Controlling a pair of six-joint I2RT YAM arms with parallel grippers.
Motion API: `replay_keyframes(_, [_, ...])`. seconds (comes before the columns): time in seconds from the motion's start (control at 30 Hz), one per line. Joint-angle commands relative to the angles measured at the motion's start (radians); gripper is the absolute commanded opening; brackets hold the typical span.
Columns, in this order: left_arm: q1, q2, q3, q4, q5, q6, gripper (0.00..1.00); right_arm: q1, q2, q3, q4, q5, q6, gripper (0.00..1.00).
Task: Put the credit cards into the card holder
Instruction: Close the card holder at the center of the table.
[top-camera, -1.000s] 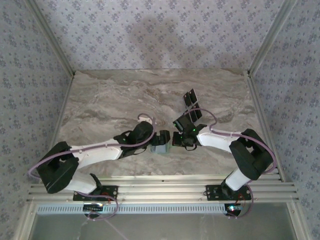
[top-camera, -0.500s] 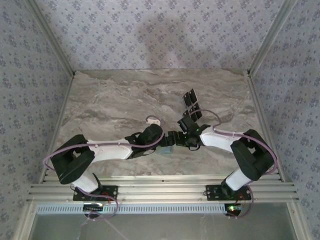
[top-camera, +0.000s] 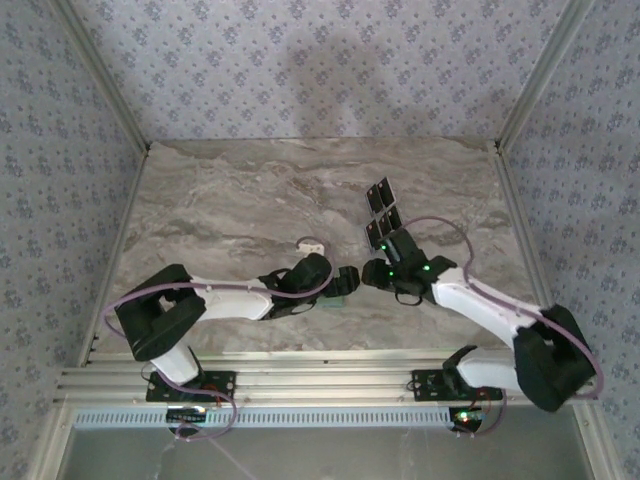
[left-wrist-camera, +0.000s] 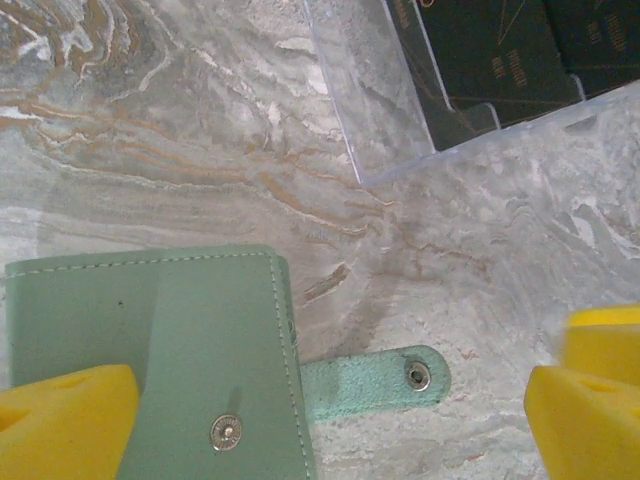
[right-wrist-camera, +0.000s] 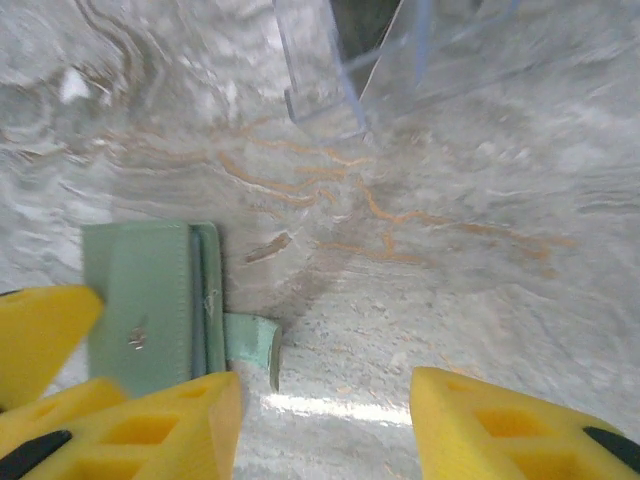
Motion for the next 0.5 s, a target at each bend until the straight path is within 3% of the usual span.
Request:
replay_keyframes(0.0, [-0.019, 0.033, 0.021, -0.058, -0.027, -0.011, 0.99, -0.025, -0.109, -0.049, -0.077, -0.012, 0.016, 0.46])
replay_keyframes(0.3, [-0.042, 0.058, 0.034, -0.100, -0.071, -0.036, 0.99, -0.017, -0.238, -0.190, 0.055, -0.106, 0.079, 0.09])
replay_keyframes(0.47, [-0.044, 0.049, 0.060, -0.136, -0.083, -0.028, 0.99, 0.026, -0.237, -0.250, 0.165, -0.129, 0.129, 0.03])
